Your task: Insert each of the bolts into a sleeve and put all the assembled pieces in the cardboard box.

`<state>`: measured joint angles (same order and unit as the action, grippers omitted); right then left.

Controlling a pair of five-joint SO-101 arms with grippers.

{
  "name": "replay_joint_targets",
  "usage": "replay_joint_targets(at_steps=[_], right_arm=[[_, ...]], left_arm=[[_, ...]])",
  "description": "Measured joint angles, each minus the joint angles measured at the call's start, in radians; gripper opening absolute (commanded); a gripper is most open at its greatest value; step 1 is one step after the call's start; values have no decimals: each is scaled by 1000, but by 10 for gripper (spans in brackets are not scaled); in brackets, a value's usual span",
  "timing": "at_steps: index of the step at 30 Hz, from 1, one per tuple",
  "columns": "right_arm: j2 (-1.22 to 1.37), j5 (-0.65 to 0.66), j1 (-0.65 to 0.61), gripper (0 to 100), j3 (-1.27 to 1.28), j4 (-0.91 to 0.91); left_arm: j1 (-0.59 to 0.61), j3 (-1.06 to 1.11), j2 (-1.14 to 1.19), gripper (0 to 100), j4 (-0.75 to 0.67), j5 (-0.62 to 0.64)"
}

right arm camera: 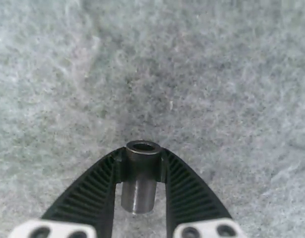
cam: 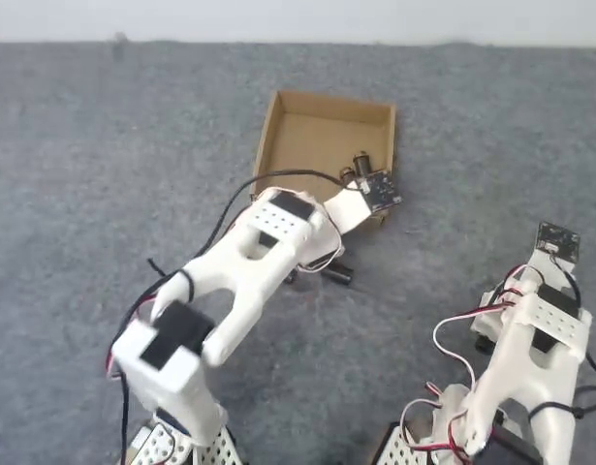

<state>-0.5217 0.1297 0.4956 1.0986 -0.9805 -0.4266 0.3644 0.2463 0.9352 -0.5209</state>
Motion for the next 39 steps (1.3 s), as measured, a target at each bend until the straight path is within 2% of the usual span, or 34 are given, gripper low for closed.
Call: replay_joint_targets(at_steps=[20, 25, 32, 39], right_arm=[[-2, 0, -35, 8, 17, 14], [-2, 0, -35, 8, 18, 18], [-2, 0, -35, 8, 18, 18], [-2, 0, -35, 8, 18, 18]], left_arm=[[31, -384, 282, 123, 258, 3], [31, -397, 285, 122, 270, 3], [12, -399, 285, 71, 310, -44], [-17, -391, 285, 70, 341, -9]])
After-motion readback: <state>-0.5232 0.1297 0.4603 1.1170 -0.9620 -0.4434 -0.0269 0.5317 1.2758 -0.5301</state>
